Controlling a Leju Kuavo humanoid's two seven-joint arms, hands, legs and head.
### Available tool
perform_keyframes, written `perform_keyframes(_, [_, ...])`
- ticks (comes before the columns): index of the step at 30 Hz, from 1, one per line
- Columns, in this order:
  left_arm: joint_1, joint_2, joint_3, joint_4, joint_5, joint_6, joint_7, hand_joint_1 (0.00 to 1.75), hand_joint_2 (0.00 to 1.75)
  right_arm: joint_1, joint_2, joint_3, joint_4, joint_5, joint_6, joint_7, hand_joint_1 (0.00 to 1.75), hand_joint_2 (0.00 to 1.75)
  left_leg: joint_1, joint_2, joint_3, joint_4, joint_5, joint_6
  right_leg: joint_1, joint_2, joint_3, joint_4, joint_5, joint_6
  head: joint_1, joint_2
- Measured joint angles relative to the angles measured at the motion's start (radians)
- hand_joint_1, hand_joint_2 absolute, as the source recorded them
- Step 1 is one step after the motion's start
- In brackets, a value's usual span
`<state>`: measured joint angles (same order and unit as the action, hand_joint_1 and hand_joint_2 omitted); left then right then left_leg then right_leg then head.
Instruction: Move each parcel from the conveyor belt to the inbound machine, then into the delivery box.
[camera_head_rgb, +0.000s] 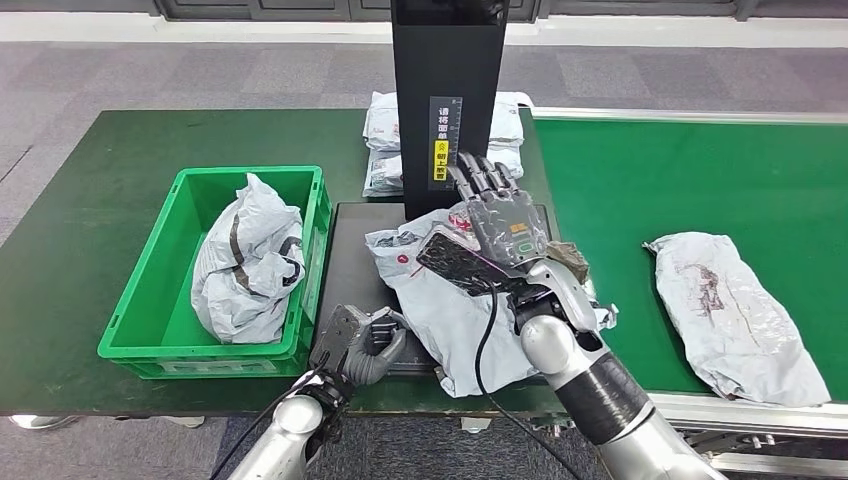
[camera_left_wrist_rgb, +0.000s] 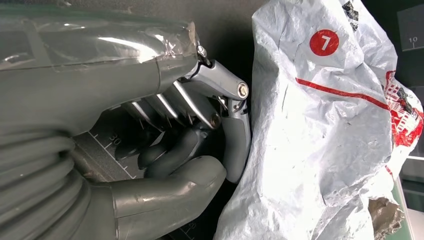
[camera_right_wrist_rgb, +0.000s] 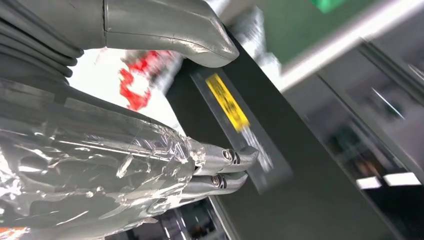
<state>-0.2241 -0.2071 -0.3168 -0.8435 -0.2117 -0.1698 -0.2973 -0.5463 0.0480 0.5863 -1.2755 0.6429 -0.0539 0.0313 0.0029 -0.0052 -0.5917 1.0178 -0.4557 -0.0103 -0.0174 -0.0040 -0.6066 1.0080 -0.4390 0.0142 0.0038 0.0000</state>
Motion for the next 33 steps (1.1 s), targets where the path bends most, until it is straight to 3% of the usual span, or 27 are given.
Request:
perform_keyframes(13, [-0.001, 0.000, 0.006, 0.009, -0.006, 0.003, -0.011, 1.75, 1.75, 0.089, -0.005, -0.095, -0.199, -0.035, -0.112, -0.055, 0.00, 0.00, 0.000, 0.000, 0.000, 0.000, 0.000, 0.000, 0.000, 0.000, 0.000, 0.000, 0.000, 0.000, 0.000, 0.000])
perform_keyframes(14, [-0.001, 0.000, 0.006, 0.009, -0.006, 0.004, -0.010, 1.31, 1.75, 0.095, -0.006, -0.101, -0.209, -0.037, -0.118, -0.058, 0.00, 0.00, 0.000, 0.000, 0.000, 0.000, 0.000, 0.000, 0.000, 0.000, 0.000, 0.000, 0.000, 0.000, 0.000, 0.000])
perform_keyframes(17, [-0.001, 0.001, 0.005, 0.003, -0.073, 0.002, 0.019, 0.00, 1.75, 0.177, -0.013, -0.183, -0.306, -0.057, -0.179, -0.077, 0.00, 1.31, 0.000, 0.000, 0.001, 0.000, 0.000, 0.000, 0.000, 0.000, 0.000, 0.000, 0.000, 0.000, 0.000, 0.000])
perform_keyframes(18, [-0.001, 0.001, 0.005, -0.004, -0.099, -0.007, 0.033, 0.00, 1.75, 0.208, -0.015, -0.215, -0.338, -0.064, -0.199, -0.085, 0.00, 1.75, 0.000, 0.000, 0.001, 0.000, 0.000, 0.000, 0.000, 0.000, 0.001, 0.000, 0.000, 0.000, 0.000, 0.000])
perform_keyframes(20, [-0.001, 0.001, 0.004, -0.023, -0.112, -0.029, 0.050, 0.00, 1.75, 0.239, -0.015, -0.248, -0.362, -0.073, -0.210, -0.093, 0.00, 1.75, 0.000, 0.000, 0.001, 0.000, 0.000, 0.000, 0.000, 0.000, 0.001, 0.000, 0.000, 0.000, 0.000, 0.000])
perform_keyframes(24, [-0.001, 0.002, 0.004, -0.050, -0.114, -0.047, 0.065, 0.00, 0.00, 0.274, -0.015, -0.285, -0.389, -0.077, -0.218, -0.099, 0.00, 1.75, 0.000, 0.001, 0.001, 0.000, 0.000, 0.000, 0.000, 0.001, 0.001, 0.000, 0.000, 0.000, 0.000, 0.000])
perform_keyframes(28, [-0.001, 0.002, -0.002, -0.075, -0.139, -0.079, 0.067, 0.00, 0.00, 0.306, -0.014, -0.313, -0.413, -0.088, -0.246, -0.102, 0.00, 1.75, 0.000, 0.000, 0.001, 0.000, 0.000, 0.000, 0.000, 0.000, 0.000, 0.000, 0.000, 0.000, 0.000, 0.000])
perform_keyframes(33, [-0.028, -0.002, -0.043, -0.150, -0.164, -0.207, 0.096, 0.00, 0.00, 0.408, -0.005, -0.392, -0.470, -0.131, -0.299, -0.128, 0.00, 1.75, 0.000, -0.001, 0.000, 0.000, -0.001, 0.000, 0.000, -0.002, 0.000, 0.000, 0.000, 0.000, 0.000, 0.000])
